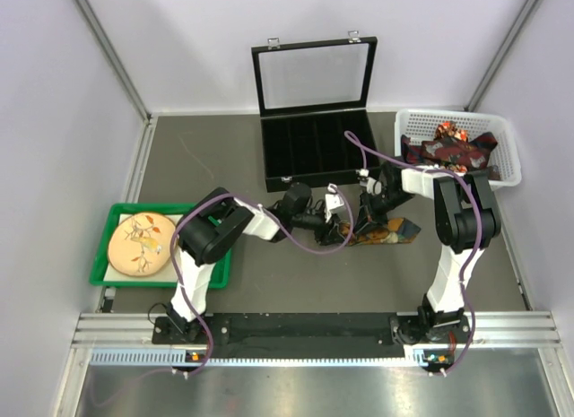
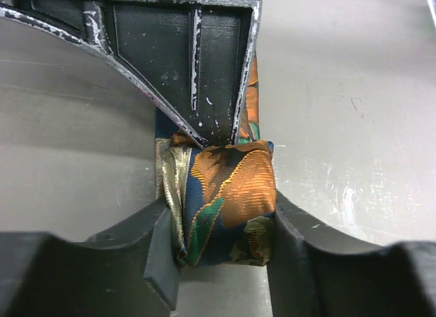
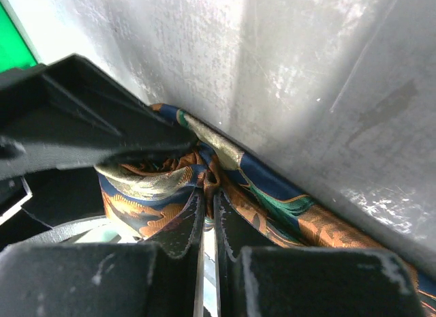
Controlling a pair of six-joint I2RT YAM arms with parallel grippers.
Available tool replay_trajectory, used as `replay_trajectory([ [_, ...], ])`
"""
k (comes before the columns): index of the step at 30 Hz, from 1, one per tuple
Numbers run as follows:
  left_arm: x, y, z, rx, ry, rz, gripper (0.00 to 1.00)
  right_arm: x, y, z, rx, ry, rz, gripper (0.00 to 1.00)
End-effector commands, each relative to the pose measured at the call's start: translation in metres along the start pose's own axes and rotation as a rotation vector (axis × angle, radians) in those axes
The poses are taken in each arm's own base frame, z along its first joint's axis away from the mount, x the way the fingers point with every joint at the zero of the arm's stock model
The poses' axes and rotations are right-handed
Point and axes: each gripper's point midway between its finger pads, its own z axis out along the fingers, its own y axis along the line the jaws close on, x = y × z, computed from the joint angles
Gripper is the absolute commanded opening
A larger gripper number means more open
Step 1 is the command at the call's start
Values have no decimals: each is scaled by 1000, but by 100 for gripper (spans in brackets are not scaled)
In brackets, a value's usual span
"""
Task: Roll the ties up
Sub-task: Roll the tie at the center of the board.
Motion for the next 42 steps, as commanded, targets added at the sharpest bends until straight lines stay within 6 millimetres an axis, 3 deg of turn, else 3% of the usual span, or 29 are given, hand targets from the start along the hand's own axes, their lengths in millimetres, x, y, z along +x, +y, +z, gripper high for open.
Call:
replay_trajectory([
  [1,6,7,4,-72,63,51,39,-10,-30,9,132,-39,-96,0],
  [2,19,5,0,-84,121,32,36,-8,-27,7,130,-32,-97,0],
  [4,24,6,-6,-109,174,77,30,-9,-20,4,101,-24,-103,0],
  [5,38,9,-14,-144,243,61,25,-8,-17,1,93,-18,-98,10],
  [8,48,15,-26,-186,335,117,19,-7,-7,-14,50,-31,-111,28],
  [14,67,15,-38,-211,502,193,17,-8,25,-45,-130,-76,-91,40],
  [17,65,16,-34,-222,534,222,18,-4,41,-46,-226,-71,-67,52],
  [21,69,15,-32,-223,586,204,23,3,46,-38,-249,-41,-66,54],
  [25,73,17,-30,-224,615,175,24,5,47,-31,-246,-22,-81,52],
  [29,73,17,-28,-222,612,170,25,9,40,-22,-189,15,-106,41],
  [30,72,18,-27,-222,609,168,26,9,37,-20,-170,24,-115,34],
  [31,72,18,-27,-224,610,165,27,8,32,-17,-152,28,-133,8],
  [32,70,17,-25,-217,600,161,35,7,21,-14,-97,33,-141,0],
  [35,62,10,-25,-182,536,132,53,2,-6,-8,-4,52,-162,0],
  [37,42,17,-23,-180,410,128,63,-3,-18,-9,34,40,-177,0],
  [38,41,8,-26,-144,369,114,68,-3,-26,-9,67,42,-178,0],
  [39,26,14,-23,-143,289,138,73,-3,-30,-10,76,41,-175,0],
  [42,17,7,-19,-96,192,130,76,0,-40,-10,106,40,-158,0],
])
